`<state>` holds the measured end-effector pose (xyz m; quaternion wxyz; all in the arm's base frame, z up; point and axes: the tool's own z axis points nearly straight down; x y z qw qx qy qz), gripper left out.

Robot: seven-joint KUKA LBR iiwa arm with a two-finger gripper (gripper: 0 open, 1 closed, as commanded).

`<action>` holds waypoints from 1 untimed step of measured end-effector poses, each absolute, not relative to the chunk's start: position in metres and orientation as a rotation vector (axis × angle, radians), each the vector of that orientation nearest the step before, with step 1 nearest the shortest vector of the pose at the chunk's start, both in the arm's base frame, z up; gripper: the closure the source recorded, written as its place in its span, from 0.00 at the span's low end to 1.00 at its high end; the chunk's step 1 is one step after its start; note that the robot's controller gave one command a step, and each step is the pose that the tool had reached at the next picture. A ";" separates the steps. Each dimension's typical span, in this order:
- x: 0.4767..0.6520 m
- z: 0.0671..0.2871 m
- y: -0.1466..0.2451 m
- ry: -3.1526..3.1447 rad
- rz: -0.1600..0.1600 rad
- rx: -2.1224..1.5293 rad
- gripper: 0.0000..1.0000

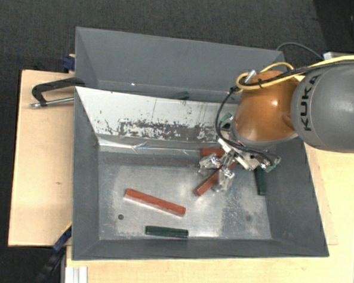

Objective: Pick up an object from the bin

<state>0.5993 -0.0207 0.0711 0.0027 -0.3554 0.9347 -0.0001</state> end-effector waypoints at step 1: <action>0.599 0.071 -0.021 2.932 0.000 -1.114 1.00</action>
Offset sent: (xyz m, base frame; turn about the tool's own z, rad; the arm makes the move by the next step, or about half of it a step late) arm 0.0000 -0.0001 0.0174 0.0000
